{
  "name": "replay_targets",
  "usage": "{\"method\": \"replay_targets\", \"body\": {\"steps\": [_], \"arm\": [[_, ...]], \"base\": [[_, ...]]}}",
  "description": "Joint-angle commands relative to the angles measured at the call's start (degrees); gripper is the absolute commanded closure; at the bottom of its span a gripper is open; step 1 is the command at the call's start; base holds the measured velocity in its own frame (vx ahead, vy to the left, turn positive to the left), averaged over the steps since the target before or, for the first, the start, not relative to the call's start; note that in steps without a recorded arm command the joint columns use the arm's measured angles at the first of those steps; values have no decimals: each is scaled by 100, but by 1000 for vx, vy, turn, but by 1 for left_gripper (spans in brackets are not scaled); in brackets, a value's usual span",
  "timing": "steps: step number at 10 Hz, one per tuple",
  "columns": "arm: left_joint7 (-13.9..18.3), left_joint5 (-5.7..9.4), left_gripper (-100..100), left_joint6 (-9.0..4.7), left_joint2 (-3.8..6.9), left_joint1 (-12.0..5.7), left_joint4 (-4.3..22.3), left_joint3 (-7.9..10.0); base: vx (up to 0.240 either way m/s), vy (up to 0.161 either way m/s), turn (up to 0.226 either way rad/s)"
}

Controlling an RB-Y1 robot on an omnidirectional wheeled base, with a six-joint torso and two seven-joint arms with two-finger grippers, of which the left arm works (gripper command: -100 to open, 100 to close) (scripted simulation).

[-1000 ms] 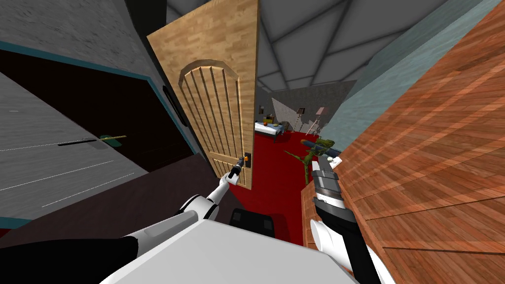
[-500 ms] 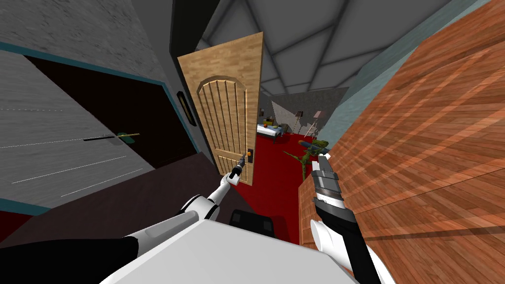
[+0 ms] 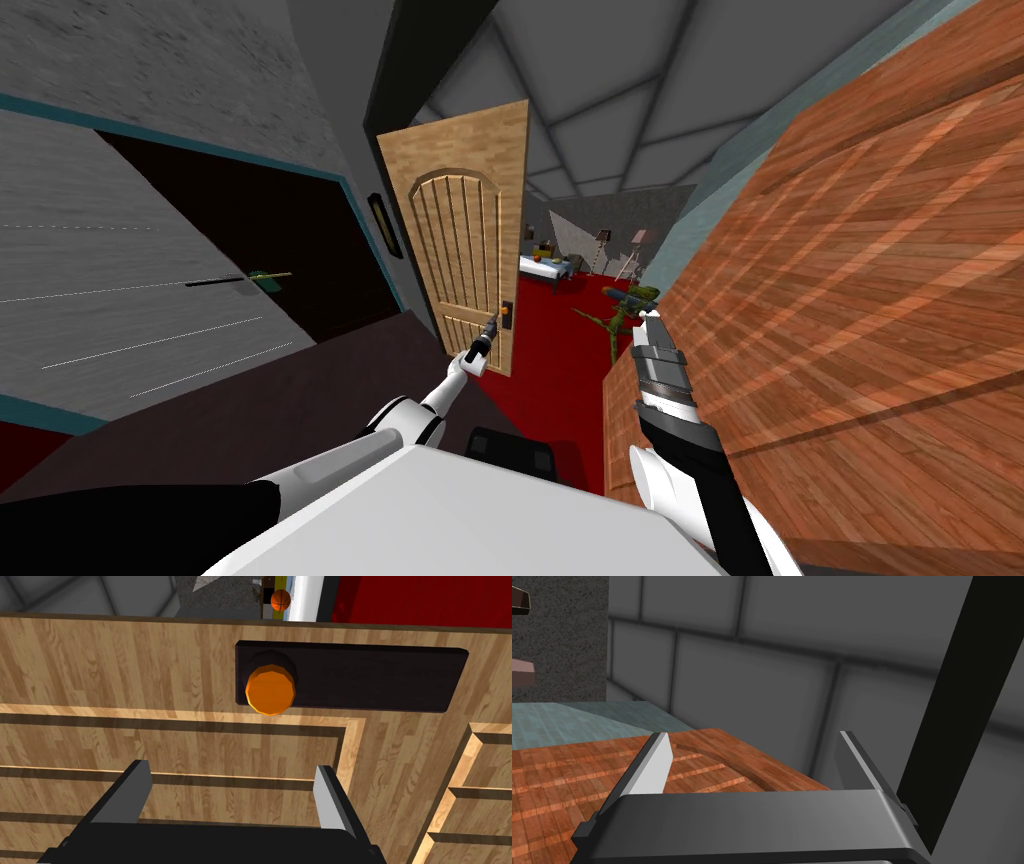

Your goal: Push the door open

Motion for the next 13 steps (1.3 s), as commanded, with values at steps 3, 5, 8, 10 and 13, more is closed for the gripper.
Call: {"method": "replay_targets", "body": {"steps": [3, 5, 8, 10, 13], "arm": [[-33, 8, -100, -71, 14, 1, 42, 50], [-50, 12, -100, -104, 11, 5, 57, 78], [-57, 14, -100, -117, 6, 9, 61, 90], [-57, 14, 100, -117, 6, 9, 61, 90], [-57, 14, 100, -117, 6, 9, 61, 90]], "base": [[204, -27, -20], [186, -43, -29], [151, -29, -13], [-20, 6, -3], [-16, 4, 0]]}}
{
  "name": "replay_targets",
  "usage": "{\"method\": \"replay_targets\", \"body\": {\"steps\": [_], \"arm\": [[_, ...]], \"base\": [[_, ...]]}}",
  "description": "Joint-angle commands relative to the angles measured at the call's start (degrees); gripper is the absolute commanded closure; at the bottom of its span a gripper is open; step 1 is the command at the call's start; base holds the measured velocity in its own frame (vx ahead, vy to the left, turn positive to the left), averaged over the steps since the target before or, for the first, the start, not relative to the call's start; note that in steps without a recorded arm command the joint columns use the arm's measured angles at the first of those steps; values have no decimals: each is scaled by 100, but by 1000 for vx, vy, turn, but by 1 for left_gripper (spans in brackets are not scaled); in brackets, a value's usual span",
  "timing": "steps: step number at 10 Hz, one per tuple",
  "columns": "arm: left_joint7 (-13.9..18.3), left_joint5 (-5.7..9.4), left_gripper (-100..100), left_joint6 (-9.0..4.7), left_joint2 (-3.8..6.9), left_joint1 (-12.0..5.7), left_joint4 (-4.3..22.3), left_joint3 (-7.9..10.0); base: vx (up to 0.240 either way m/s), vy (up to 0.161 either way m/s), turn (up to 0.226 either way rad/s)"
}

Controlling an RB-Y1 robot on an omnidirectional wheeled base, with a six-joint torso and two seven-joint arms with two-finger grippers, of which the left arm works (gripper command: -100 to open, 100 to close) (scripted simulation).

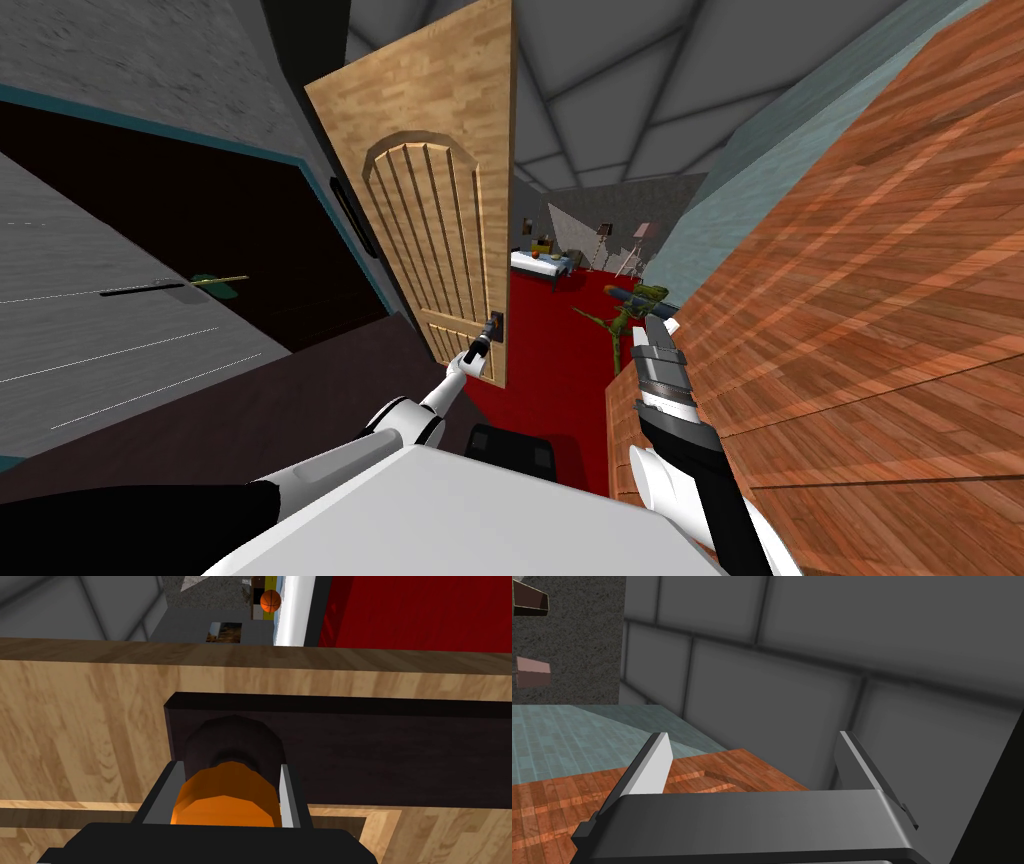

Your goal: Push the door open

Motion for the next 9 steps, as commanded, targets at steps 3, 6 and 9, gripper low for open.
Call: {"method": "replay_targets", "body": {"steps": [3, 6, 9], "arm": [[-29, 23, 100, 3, 30, 4, 12, 83], [-79, 62, 100, 6, 78, 6, 30, 227], [-146, 114, 100, 10, 137, 9, 54, 418]], "base": [[71, -30, 22], [171, -90, 38], [200, -97, 53]]}}
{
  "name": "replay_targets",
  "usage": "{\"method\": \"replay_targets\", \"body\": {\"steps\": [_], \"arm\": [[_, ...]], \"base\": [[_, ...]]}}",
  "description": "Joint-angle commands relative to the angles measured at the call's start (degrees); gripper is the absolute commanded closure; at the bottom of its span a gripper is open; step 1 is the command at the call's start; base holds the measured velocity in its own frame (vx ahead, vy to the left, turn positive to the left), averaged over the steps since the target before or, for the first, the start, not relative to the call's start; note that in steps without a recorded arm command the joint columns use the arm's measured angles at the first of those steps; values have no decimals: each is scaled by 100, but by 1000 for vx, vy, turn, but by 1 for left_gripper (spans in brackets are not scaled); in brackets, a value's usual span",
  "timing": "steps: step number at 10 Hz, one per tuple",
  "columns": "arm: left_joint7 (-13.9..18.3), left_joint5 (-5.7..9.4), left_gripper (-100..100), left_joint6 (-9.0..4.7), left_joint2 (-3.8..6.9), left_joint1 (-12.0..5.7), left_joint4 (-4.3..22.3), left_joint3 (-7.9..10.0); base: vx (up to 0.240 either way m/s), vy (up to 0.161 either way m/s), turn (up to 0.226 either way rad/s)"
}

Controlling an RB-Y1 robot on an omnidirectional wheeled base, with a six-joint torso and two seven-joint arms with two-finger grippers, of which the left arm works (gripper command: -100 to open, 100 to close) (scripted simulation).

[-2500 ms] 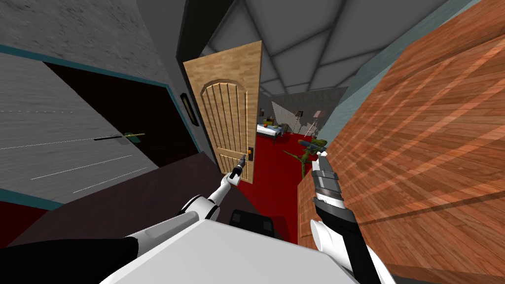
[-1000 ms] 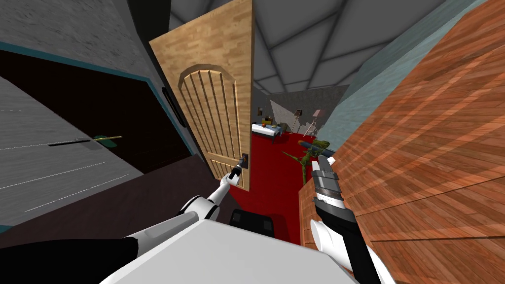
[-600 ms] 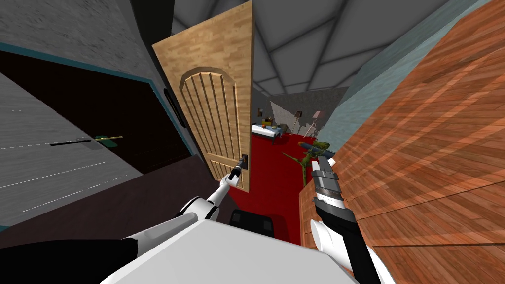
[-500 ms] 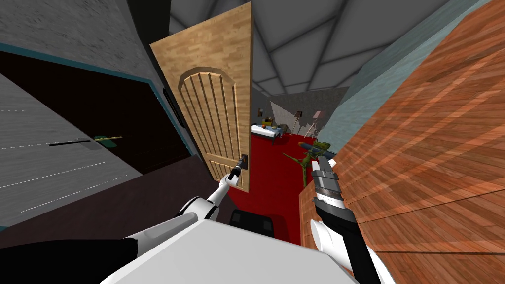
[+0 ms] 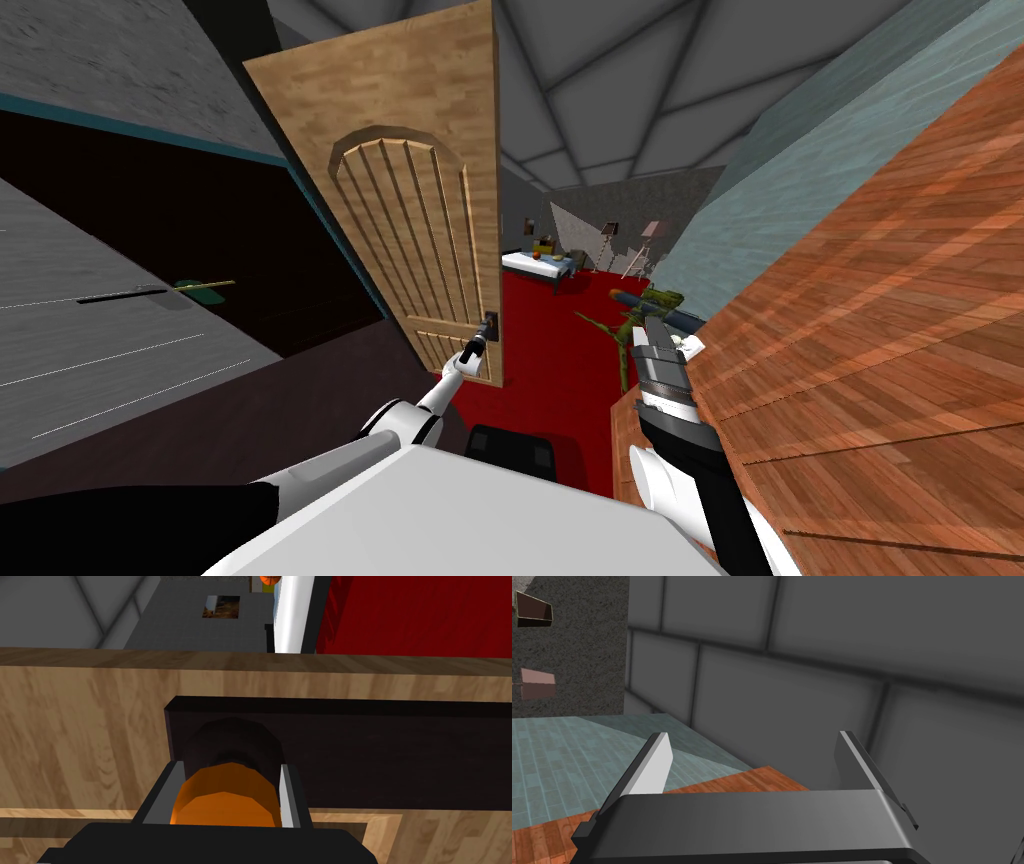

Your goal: Push the door open

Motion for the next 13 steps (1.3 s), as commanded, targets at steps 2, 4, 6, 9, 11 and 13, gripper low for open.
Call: {"method": "replay_targets", "body": {"steps": [2, 4, 6, 9, 11, 13], "arm": [[-52, 46, 100, -20, 93, -60, 84, 170], [-120, 99, 100, -16, 149, -57, 108, 363], [-148, 121, 100, -14, 172, -56, 118, 443], [-190, 154, 100, -12, 206, -54, 133, 565], [-261, 209, 100, -8, 262, -51, 157, 766], [-301, 241, 100, -5, 294, -49, 172, 882]], "base": [[165, -92, 52], [172, -116, 75], [164, -117, 59], [108, -85, 46], [140, -110, 57], [165, -111, 87]]}}
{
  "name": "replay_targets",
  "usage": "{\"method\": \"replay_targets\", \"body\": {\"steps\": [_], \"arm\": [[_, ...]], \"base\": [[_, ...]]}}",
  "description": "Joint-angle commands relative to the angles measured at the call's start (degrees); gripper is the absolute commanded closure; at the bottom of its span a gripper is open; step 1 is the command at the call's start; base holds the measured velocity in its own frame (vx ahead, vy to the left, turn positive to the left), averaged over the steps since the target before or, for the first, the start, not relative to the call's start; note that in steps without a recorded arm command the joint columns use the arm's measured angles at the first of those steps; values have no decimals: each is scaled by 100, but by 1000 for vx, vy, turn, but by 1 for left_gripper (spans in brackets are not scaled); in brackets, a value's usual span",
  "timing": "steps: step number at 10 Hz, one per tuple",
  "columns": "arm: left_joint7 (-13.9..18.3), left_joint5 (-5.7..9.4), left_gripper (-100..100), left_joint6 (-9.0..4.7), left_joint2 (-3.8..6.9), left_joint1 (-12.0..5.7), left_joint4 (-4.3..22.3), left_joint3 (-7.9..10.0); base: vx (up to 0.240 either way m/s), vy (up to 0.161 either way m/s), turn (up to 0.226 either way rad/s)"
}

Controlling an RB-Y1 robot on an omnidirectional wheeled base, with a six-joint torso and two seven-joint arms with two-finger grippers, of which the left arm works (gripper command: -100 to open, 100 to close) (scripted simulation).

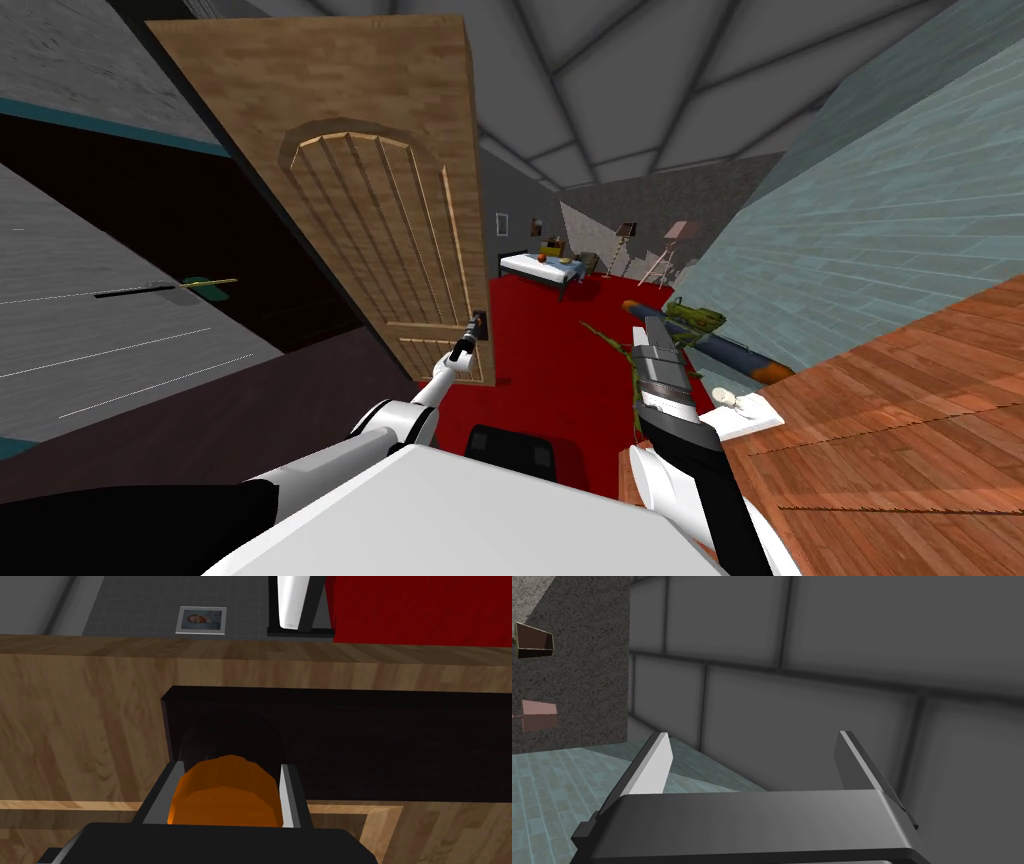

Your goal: Push the door open

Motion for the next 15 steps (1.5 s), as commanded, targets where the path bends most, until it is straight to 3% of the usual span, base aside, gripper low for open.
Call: {"method": "replay_targets", "body": {"steps": [1, 8, 10, 15], "arm": [[-39, 43, 100, 1, 106, -1, -39, 156], [-181, 154, 100, 10, 216, 5, 11, 563], [-180, 155, 100, 25, 212, 32, 17, 565], [-268, 246, 100, 9, 329, 62, 32, 851]], "base": [[155, -139, 57], [177, -118, 67], [129, -50, 33], [180, -66, 56]]}}
